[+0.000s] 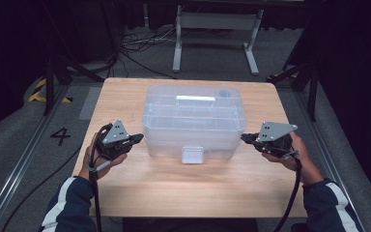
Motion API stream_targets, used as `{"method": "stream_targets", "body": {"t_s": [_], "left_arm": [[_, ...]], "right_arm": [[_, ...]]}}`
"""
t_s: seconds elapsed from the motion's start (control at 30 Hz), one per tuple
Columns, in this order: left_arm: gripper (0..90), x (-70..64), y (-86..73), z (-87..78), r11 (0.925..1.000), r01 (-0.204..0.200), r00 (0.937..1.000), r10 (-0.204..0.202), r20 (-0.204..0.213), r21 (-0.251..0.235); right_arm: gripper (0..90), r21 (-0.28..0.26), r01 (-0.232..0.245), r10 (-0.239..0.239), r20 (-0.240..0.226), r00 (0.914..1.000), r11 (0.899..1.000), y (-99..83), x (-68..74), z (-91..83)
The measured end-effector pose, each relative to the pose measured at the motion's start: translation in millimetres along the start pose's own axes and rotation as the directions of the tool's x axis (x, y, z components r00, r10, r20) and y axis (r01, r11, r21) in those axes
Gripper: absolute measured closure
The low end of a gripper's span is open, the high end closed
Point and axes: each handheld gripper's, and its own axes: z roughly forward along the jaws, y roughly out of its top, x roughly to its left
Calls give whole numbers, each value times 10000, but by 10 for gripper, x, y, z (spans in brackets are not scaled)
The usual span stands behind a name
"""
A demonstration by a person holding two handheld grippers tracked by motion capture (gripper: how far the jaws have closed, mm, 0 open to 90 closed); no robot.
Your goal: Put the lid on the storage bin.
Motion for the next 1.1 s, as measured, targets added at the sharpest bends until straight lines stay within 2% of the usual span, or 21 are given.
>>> {"method": "stream_targets", "body": {"t_s": [0.1,0.2,0.47,0.63,0.8,0.9,0.97,1.1], "left_arm": [[882,-44,-14,13,9999,-84,9999,83,128,91],[864,-98,-34,41,9988,-296,9995,292,107,387],[809,-176,-80,48,9964,-526,9986,521,92,670],[773,-232,-165,26,9903,-808,9966,817,-37,1130],[739,-251,-226,4,9887,-772,9969,788,-71,1283],[712,-267,-278,-5,9855,-898,9957,923,-112,1439],[692,-270,-315,-10,9861,-808,9965,834,-114,1454],[645,-286,-403,-15,9804,-907,9951,963,-241,1747]], "right_arm": [[859,39,-21,21,29,10000,10000,-5,7,-1],[851,110,-6,5,92,10000,9999,-16,14,0],[824,281,16,-22,205,9998,9996,-48,44,-4],[802,459,31,-46,341,9994,9989,-97,80,-43],[781,606,-34,6,463,9989,9982,-156,97,-70],[769,719,-101,59,582,9983,9974,-216,111,-93],[755,817,-182,132,613,9980,9965,-269,115,-104],[724,967,-370,299,746,9968,9946,-361,124,-124]]}}
